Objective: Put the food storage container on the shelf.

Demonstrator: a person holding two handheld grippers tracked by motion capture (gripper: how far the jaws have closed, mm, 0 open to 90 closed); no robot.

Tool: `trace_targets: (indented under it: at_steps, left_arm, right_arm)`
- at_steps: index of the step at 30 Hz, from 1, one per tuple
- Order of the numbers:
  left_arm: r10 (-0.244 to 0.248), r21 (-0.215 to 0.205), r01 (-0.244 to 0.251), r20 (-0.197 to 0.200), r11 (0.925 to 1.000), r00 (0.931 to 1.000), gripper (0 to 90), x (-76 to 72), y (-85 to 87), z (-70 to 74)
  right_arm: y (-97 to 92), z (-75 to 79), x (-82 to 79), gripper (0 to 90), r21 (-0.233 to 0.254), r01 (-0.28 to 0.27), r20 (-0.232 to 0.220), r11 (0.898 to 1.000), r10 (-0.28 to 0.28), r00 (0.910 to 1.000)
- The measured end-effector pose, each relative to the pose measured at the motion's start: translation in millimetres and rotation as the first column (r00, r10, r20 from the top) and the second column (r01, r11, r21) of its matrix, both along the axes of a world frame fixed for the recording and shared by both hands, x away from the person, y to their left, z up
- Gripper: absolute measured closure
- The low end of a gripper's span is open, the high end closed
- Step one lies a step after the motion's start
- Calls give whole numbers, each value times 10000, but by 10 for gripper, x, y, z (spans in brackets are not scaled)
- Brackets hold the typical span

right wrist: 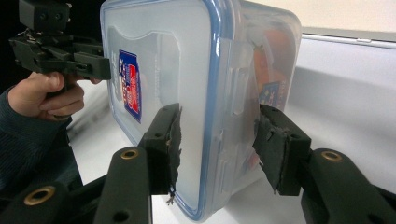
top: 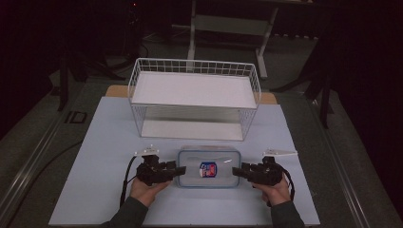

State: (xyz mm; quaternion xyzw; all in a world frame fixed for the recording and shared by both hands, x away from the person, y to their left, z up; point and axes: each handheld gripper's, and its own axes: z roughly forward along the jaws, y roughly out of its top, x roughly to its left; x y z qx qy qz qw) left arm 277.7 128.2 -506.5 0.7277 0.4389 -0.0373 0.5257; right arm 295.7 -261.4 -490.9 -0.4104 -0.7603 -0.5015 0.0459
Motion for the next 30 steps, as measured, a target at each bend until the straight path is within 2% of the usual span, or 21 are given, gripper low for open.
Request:
trace_targets:
  at_steps: [15,20,25,30]
  left_arm:
    - [176,214,-195,869,9996,9961,492,-43,125,277]
    - [196,180,-216,1033,9996,9945,492,-45,151,332]
    - [222,238,-251,1160,9994,9930,492,-54,174,377]
    - [200,249,-236,1361,9994,9905,493,-65,213,480]
  right_arm:
    - [127,151,-46,519,316,-1,793,9995,-24,9968]
    - [151,228,-42,519,324,-6,1075,9995,-29,9942]
    - [175,258,-37,519,351,-52,1166,9994,11,9932]
    - [209,341,-43,519,468,-46,1367,9989,-18,9906]
